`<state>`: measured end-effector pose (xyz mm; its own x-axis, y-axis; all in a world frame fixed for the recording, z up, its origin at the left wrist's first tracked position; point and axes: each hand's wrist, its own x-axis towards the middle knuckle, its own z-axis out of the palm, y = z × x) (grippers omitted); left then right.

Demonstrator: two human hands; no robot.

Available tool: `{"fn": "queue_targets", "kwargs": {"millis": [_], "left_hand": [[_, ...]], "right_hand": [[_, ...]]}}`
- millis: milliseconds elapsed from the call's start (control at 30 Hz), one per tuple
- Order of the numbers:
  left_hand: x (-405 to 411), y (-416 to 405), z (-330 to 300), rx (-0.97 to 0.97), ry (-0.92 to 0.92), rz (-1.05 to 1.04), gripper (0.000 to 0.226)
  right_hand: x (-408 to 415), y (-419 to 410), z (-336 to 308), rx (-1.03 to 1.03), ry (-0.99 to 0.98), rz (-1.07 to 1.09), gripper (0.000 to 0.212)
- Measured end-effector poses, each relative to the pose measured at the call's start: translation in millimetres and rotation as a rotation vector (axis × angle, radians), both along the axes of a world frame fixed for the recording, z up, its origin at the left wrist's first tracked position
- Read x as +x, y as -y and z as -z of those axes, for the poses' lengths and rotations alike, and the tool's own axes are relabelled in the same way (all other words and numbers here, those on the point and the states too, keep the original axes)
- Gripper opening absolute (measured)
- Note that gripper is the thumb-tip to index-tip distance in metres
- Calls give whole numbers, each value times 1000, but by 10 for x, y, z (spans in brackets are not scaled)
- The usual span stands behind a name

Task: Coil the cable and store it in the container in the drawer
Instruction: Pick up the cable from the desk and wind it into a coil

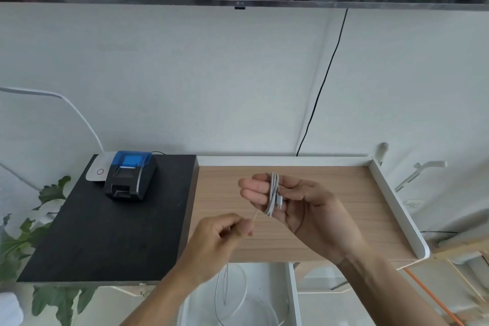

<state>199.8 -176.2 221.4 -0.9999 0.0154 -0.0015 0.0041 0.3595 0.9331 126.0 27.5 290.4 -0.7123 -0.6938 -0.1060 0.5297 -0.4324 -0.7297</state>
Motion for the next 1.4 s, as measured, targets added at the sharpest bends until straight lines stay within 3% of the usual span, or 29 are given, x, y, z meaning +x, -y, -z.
{"fn": "queue_targets", "kwargs": {"millis": [167,300,533,733,867,967,1067,1167,1267,1400], "left_hand": [[267,-152,-189,-278,-61,251,49],[252,-103,-633,-409,-185,272,35],[-134,134,-946,-214,-318,64,31],[-359,169,-660,53,-200,-84,29],[-368,107,-400,108,-114,-153,38],[-234,-18,-186,38,-38,-164,55],[-34,-150,-42,7,-8,-131,44],[177,-261,-77,-66,6,-14,35],[303,-260,-226,-169,-62,113,41],[362,-177,-620,-417,-162,219,35]], "right_hand": [[-94,0,170,139,-49,83,42],[-28,3,227,292,-128,16,41],[130,-10,52,416,-312,-149,55],[111,-29,-62,327,-269,-231,71],[109,-21,-56,133,-119,-255,71],[67,-6,-28,-95,10,-214,73],[8,-3,-10,-193,65,-133,79],[-39,3,-5,-116,41,-25,86],[-58,20,44,31,-19,18,88],[-45,8,101,192,-102,9,91]]}}
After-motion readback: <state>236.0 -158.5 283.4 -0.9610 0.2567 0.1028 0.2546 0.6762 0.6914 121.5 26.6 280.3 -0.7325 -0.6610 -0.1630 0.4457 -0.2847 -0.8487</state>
